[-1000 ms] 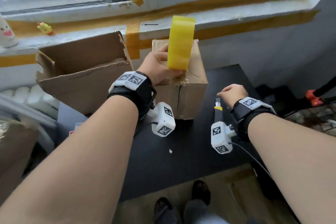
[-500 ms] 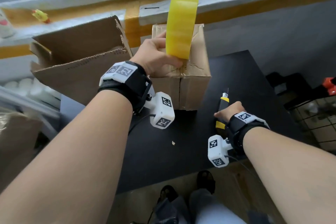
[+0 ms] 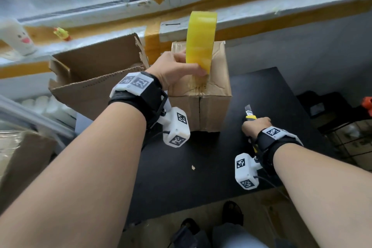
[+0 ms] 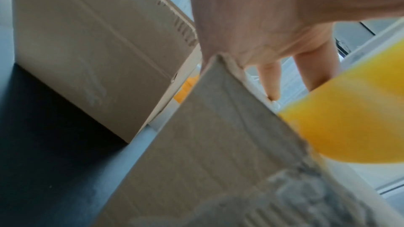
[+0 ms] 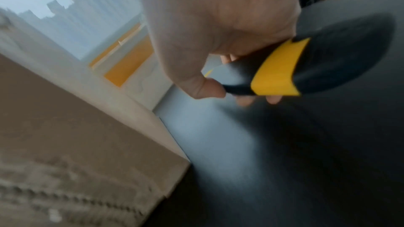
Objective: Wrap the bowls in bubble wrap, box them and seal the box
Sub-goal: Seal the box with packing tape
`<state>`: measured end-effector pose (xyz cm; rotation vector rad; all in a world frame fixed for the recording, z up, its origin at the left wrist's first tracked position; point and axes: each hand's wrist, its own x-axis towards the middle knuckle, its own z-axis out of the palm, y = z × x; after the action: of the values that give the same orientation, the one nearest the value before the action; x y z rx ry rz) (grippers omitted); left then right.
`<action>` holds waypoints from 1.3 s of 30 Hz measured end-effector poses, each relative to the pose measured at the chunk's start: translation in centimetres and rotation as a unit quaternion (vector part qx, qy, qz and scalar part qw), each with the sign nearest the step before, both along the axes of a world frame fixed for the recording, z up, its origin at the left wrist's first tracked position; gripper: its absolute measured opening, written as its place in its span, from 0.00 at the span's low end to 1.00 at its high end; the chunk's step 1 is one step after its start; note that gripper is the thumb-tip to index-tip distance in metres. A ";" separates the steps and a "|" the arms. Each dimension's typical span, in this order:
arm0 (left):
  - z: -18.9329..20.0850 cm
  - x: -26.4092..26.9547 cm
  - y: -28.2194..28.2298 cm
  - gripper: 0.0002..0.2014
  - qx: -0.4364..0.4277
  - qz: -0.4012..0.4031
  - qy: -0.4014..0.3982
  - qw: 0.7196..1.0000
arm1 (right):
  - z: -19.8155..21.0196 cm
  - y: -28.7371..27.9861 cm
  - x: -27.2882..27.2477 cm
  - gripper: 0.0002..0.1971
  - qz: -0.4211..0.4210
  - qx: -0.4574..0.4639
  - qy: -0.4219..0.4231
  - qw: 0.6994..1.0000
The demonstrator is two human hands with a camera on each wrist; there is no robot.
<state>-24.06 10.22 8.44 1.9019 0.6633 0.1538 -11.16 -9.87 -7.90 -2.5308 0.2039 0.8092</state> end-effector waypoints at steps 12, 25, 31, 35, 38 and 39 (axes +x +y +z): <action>3.8 -0.4 -1.7 0.16 0.004 0.038 0.055 0.998 | 16.7 -0.9 2.7 0.13 0.280 0.034 -0.140 0.949; 3.9 -0.9 -2.5 0.09 0.001 0.033 0.048 0.998 | 20.9 2.8 -1.2 0.14 0.522 -0.038 -0.148 0.839; 4.8 -1.4 -3.0 0.08 0.002 0.035 0.033 0.999 | 21.6 4.2 -1.9 0.20 0.546 -0.018 -0.178 0.818; 4.0 -1.9 -3.0 0.12 -0.025 0.059 -0.011 0.998 | 20.9 4.9 -2.3 0.18 0.551 0.016 -0.208 0.808; 3.3 -2.2 -3.0 0.13 -0.033 0.068 -0.026 0.997 | 20.4 5.1 -2.2 0.17 0.541 0.022 -0.209 0.814; 3.3 -2.2 -2.9 0.13 -0.040 0.071 -0.030 0.996 | 20.3 5.0 -2.2 0.17 0.539 0.022 -0.211 0.815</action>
<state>-26.27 7.27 11.71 1.7669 0.7542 0.2701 -13.39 -4.86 12.39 -2.5557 -1.4860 0.5253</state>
